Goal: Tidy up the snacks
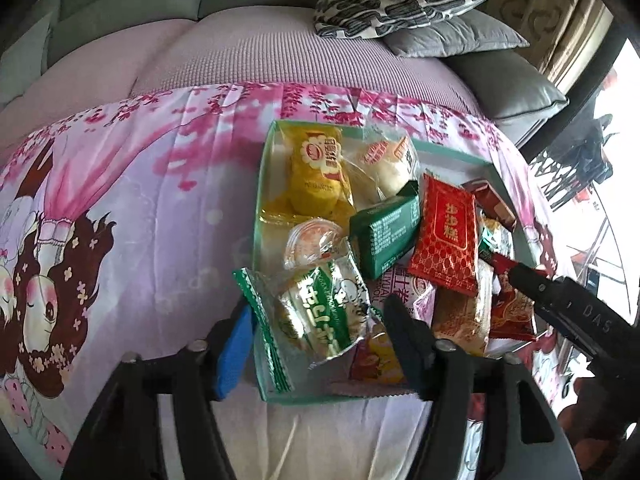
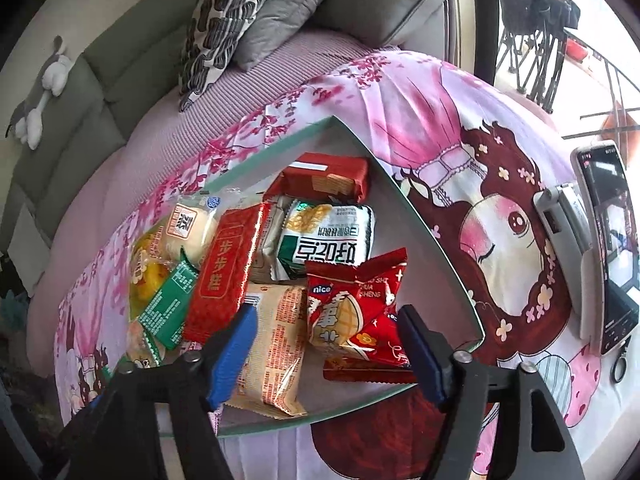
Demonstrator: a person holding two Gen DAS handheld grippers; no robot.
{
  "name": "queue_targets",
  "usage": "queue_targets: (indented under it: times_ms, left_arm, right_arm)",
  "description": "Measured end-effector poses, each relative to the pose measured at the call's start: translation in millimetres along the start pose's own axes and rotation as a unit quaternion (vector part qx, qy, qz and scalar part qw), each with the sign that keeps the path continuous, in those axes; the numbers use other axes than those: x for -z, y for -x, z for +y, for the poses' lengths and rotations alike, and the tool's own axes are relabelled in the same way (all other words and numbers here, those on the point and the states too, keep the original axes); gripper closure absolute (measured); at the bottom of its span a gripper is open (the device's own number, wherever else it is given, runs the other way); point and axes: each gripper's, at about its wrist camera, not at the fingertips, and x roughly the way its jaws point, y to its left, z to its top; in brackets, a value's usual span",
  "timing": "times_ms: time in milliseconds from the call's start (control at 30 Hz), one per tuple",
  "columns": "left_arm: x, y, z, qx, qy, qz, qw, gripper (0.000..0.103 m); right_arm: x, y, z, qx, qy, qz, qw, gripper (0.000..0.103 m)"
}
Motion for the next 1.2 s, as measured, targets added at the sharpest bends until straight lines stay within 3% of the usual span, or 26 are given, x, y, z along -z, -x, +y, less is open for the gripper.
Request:
queue_targets:
  times_ms: [200, 267, 500, 567, 800, 1200]
  left_arm:
    - [-3, 9, 8, 0.011, 0.019, -0.006, 0.9997, 0.022]
    - [-4, 13, 11, 0.014, 0.026, -0.012, 0.9995, 0.02]
    - [-4, 27, 27, 0.005, 0.051, -0.038, 0.998, 0.006]
    - [-3, 30, 34, -0.011, 0.059, -0.052, 0.9968, 0.0]
    - [-3, 33, 62, -0.105, 0.079, -0.076, 0.9884, 0.0]
    - [13, 47, 88, -0.155, 0.103, -0.078, 0.9795, 0.0]
  right_arm:
    - [2, 1, 6, -0.004, 0.01, -0.005, 1.0, 0.01]
    - [2, 2, 7, -0.007, 0.013, -0.009, 1.0, 0.0]
    - [5, 2, 13, -0.014, 0.022, -0.019, 0.999, 0.0]
    - [6, 2, 17, -0.017, 0.03, -0.02, 0.999, 0.0]
    - [12, 2, 36, -0.014, 0.064, -0.024, 0.998, 0.0]
    - [31, 13, 66, -0.035, 0.108, -0.027, 0.993, 0.0]
